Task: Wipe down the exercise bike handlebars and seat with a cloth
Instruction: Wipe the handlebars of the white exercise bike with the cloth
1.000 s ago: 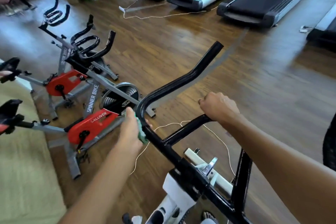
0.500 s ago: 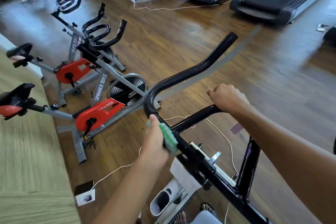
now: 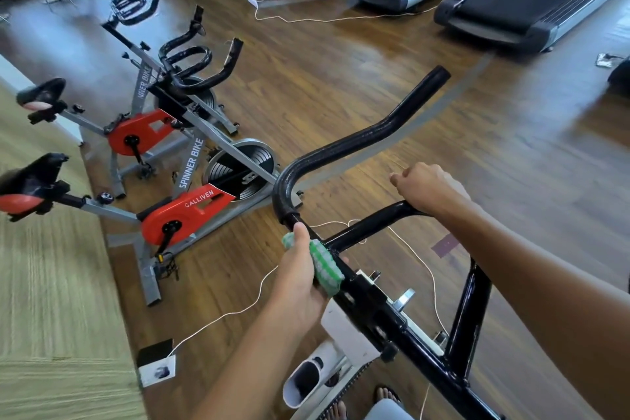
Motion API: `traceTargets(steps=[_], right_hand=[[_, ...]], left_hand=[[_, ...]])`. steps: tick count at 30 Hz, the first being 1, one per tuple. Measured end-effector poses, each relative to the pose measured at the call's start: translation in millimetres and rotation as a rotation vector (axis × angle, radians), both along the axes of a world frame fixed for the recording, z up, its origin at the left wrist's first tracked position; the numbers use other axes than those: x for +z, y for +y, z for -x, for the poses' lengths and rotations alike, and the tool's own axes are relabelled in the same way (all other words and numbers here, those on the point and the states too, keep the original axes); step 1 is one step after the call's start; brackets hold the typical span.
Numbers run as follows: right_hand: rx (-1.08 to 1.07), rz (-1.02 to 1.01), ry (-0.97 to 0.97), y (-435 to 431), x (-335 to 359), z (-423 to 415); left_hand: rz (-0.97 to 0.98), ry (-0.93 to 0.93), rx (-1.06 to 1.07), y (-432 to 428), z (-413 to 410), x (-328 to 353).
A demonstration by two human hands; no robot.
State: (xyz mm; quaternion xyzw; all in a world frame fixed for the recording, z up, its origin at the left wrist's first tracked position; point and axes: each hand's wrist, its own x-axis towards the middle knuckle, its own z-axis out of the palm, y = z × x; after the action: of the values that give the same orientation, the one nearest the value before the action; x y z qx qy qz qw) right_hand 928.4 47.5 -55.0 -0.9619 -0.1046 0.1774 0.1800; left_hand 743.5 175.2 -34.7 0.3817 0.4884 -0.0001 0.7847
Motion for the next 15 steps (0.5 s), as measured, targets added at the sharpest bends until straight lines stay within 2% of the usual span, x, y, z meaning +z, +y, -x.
traceTargets(steps=[2,6,8,10,12,13,15], right_hand=[[-0.005,0.002,0.011,-0.7,1.3,0.4],[-0.046,-0.067,-0.077,-1.1,3.1,7.8],[-0.085,-0.186,-0.140,-3.6,6.0,11.5],[-0.088,-0.403,-0.203,-5.9,12.0,15.7],[-0.060,-0.659,-0.181,-1.8,24.0,24.1],[-0.034,-0.782,-0.098,3.9,30.3,28.1],[0.048,-1.009,0.199,18.4,42.3,35.0]], left_hand=[[-0.036,-0.026,0.010,7.4,1.2,-1.9],[-0.250,-0.042,0.128,36.4,-0.2,-5.6],[-0.417,-0.084,0.207,48.1,4.0,-1.9],[-0.539,-0.175,0.234,57.0,3.0,12.2],[-0.487,-0.311,0.140,59.2,-9.6,35.6],[-0.413,-0.371,0.038,57.0,-19.6,47.7],[-0.246,-0.430,-0.188,49.1,-43.2,67.6]])
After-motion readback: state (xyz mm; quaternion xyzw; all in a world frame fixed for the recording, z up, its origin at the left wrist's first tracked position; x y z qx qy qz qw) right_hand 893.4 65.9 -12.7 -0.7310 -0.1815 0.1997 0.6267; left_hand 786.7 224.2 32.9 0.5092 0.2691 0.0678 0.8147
